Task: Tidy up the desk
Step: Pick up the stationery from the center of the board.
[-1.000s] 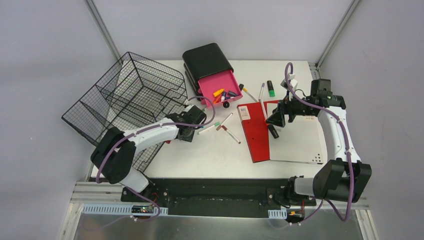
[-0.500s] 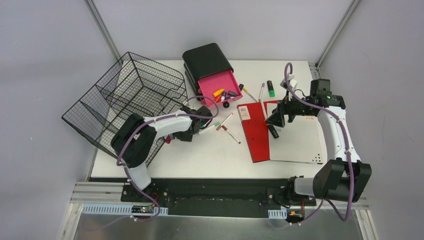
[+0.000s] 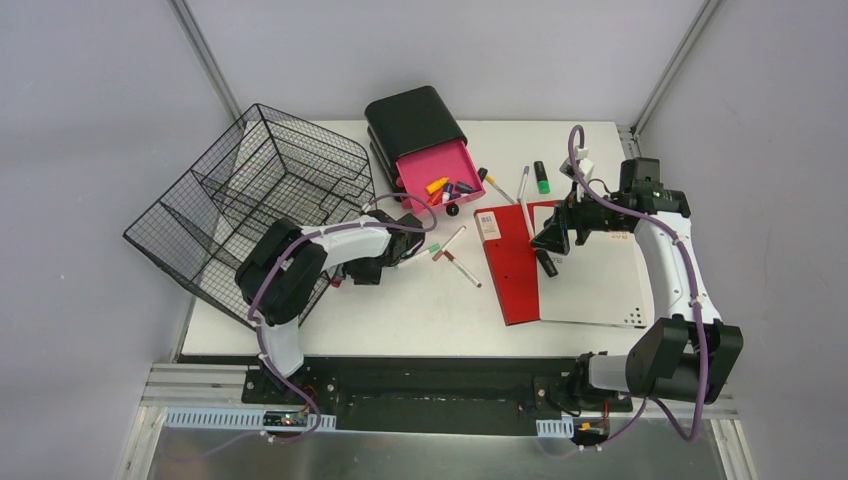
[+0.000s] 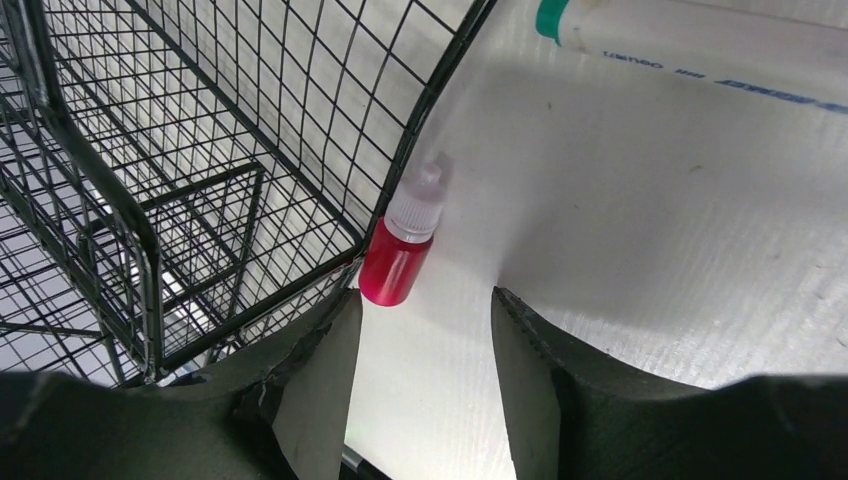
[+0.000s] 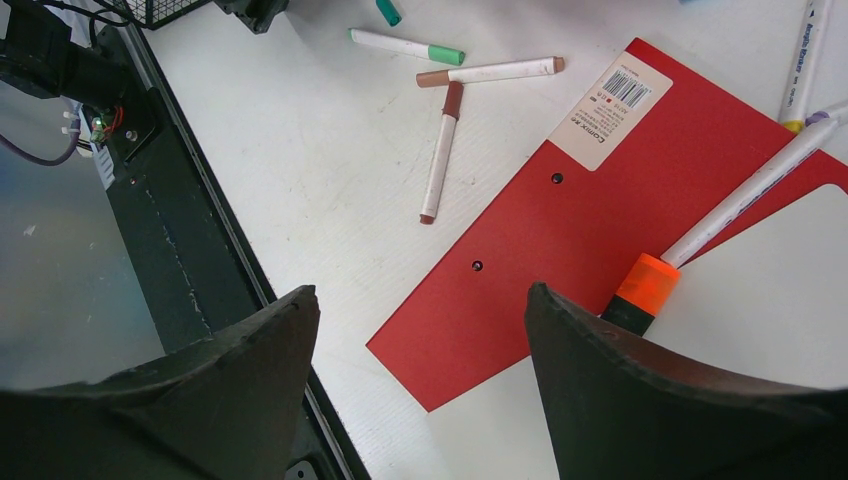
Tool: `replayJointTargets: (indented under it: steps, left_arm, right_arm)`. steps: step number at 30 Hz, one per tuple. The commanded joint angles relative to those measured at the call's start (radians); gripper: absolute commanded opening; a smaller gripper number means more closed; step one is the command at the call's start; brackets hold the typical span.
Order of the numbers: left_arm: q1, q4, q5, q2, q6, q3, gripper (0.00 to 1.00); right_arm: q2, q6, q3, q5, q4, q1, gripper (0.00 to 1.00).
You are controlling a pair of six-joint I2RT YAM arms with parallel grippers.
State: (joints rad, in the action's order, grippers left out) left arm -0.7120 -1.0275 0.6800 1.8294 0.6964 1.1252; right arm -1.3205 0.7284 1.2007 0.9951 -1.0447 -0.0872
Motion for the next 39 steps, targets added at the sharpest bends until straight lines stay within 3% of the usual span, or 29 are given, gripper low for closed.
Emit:
replayJointTargets:
  steps: [1, 7, 24, 39]
  left_arm:
    - [0.022, -0.013, -0.002, 0.027, 0.018, 0.036, 0.52]
    - [0.033, -0.004, -0.015, 0.041, 0.001, 0.045, 0.50]
    - [0.113, 0.140, -0.217, 0.043, -0.130, -0.021, 0.44]
    - [0.090, 0.218, -0.355, -0.003, -0.220, -0.061, 0.27]
  right_arm:
    - [0.000, 0.023, 0.030, 0.022, 0.005, 0.007, 0.78]
    - [-0.002, 0.023, 0.031, 0.022, 0.005, 0.007, 0.78]
    - [-0.001, 0.023, 0.031, 0.024, 0.003, 0.007, 0.78]
    - [-0.002, 0.023, 0.031, 0.026, 0.004, 0.007, 0.78]
